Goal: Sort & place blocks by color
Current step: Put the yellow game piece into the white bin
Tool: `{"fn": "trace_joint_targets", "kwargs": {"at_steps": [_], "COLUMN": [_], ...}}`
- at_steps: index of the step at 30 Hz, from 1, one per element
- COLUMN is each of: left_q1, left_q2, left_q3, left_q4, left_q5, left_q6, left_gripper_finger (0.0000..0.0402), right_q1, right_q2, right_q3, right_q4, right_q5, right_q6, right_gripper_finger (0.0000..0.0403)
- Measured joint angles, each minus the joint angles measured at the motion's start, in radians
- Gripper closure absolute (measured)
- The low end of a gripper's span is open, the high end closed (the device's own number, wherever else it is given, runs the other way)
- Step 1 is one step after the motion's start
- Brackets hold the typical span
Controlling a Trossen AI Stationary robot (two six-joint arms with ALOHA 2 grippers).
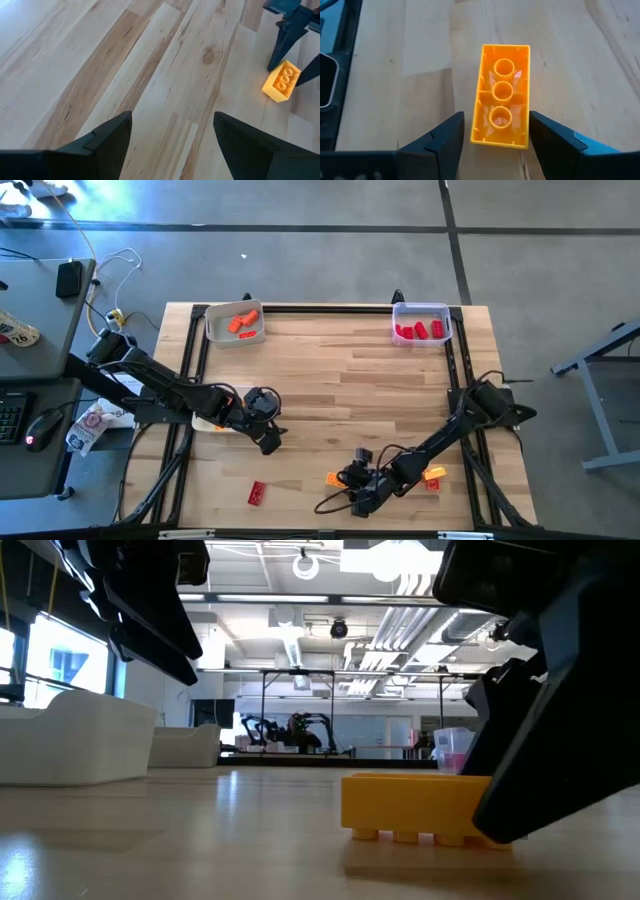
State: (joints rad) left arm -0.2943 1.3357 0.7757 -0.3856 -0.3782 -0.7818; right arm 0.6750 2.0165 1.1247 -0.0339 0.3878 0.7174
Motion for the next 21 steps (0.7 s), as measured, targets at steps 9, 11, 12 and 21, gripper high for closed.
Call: {"fn": "trace_joint_targets", "kwargs": {"at_steps": [9, 11, 12, 21], "left_q1": [0.0, 0.0, 0.0, 0.0], "left_q2": [0.0, 0.0, 0.0, 0.0], "left_q3": [0.0, 0.0, 0.0, 0.0], "left_q4": [0.0, 0.0, 0.001, 0.047], "left_q5": [-0.001, 0.0, -0.001, 0.02], "left_q6": [0.0, 0.0, 0.0, -0.021], "left_gripper_finger": [0.0133, 0.0133, 0.0133, 0.0133], "right_q1": [-0.001, -0.001, -0.002, -0.009], "right_q2": [0.006, 0.006, 0.005, 0.008], "right_q3": [0.0, 0.001, 0.001, 0.0], "right_q4": [-0.001, 0.0, 0.003, -0.002], "right_q5": [0.012, 0.01, 0.013, 0.134], "right_q6": [0.036, 0.047, 0.053, 0.07], "right_gripper_finger": [0.0236, 0.0272, 0.0289, 0.0293]}}
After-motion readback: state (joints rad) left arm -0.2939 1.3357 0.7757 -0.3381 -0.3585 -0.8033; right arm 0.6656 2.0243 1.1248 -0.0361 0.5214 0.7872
